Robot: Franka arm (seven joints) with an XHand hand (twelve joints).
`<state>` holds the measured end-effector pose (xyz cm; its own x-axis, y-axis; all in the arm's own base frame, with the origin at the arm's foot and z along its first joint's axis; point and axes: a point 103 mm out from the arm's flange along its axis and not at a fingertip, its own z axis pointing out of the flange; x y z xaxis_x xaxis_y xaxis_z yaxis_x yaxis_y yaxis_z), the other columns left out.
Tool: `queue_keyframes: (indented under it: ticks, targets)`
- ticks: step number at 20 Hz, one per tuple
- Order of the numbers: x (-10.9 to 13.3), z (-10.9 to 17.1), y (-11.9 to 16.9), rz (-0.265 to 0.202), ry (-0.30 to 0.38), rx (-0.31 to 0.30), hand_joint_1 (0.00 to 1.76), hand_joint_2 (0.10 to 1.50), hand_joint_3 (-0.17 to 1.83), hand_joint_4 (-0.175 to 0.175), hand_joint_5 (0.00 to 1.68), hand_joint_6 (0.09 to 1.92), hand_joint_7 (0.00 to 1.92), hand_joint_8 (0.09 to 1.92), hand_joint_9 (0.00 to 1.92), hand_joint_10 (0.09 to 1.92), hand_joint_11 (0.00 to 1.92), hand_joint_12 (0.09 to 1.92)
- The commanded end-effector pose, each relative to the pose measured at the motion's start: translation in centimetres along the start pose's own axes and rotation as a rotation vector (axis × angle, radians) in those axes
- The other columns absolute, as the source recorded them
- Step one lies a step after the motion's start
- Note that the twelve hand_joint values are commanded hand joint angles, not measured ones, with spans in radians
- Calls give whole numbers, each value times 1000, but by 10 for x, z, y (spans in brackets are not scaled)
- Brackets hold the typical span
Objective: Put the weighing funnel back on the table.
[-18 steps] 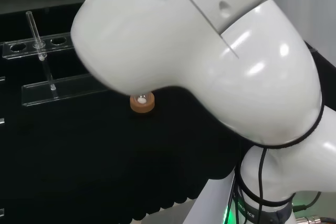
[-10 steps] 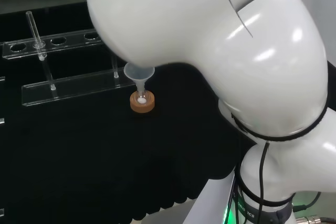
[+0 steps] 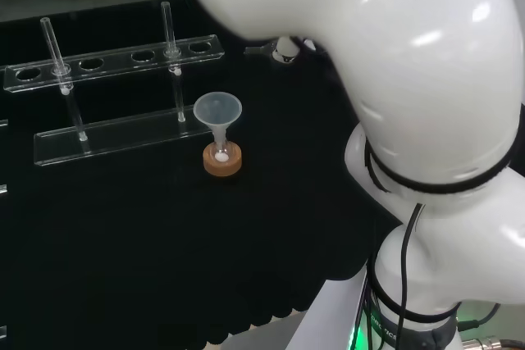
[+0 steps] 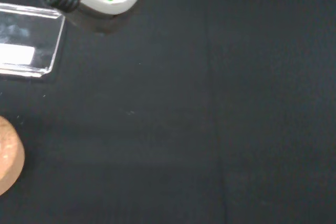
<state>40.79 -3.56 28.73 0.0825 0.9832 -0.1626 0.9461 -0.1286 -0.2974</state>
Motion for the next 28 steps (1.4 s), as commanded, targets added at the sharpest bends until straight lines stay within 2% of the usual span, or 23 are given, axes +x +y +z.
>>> queue_keyframes:
  ticks: [1,6,14,20,28]
  targets:
    - [-33,24,37,6,79,-24,1101,722,590,175,1202,770,529,662,870,402,720,1129]
    - [-42,54,63,-3,119,0,1102,722,591,175,1202,770,531,662,874,404,723,1127]
    - [-47,90,102,-9,101,55,1101,722,591,175,1201,771,533,662,875,403,729,1124]
    - [-50,97,119,4,95,70,1101,722,591,175,1200,772,533,662,875,403,730,1122]
    - [-57,108,125,15,107,79,1101,723,590,175,1199,774,534,662,876,403,732,1119]
